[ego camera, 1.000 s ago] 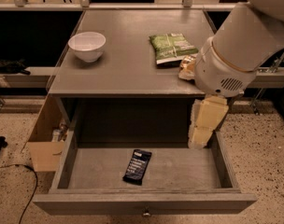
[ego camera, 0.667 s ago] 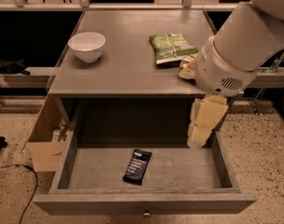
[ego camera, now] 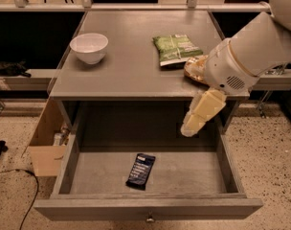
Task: Pick rxbar blueberry from top drawer and place on counter
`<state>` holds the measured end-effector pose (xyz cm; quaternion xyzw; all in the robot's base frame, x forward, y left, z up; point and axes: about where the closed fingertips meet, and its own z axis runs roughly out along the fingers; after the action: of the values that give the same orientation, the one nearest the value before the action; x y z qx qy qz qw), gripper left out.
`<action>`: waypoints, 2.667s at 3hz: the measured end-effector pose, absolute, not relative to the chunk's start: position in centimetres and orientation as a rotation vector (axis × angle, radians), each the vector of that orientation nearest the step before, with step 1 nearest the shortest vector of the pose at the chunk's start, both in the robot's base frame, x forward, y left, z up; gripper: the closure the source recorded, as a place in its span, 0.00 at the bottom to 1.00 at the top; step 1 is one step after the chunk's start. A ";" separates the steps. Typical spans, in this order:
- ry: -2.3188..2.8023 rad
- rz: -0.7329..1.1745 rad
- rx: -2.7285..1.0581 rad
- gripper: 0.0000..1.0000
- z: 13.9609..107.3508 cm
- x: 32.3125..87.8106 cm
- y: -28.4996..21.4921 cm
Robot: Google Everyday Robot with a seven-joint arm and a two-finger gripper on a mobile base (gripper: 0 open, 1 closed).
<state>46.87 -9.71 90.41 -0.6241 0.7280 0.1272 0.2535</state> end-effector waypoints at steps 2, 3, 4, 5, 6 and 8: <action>1.968 0.385 -1.609 0.00 89.3 48.8 -8.8; 1.973 0.347 -1.697 0.00 88.8 49.1 -9.5; 2.018 0.334 -1.721 0.00 87.4 49.5 -11.1; 2.016 0.346 -1.717 0.00 87.2 49.5 -10.8; 1.984 0.498 -1.661 0.00 84.0 49.8 -7.5; 1.885 0.888 -1.678 0.00 72.6 45.3 5.8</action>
Offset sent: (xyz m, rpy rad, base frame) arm 0.0140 0.0046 -0.0133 0.0612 0.0035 -0.0395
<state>45.28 5.80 72.61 -0.6104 0.6855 0.3229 0.2308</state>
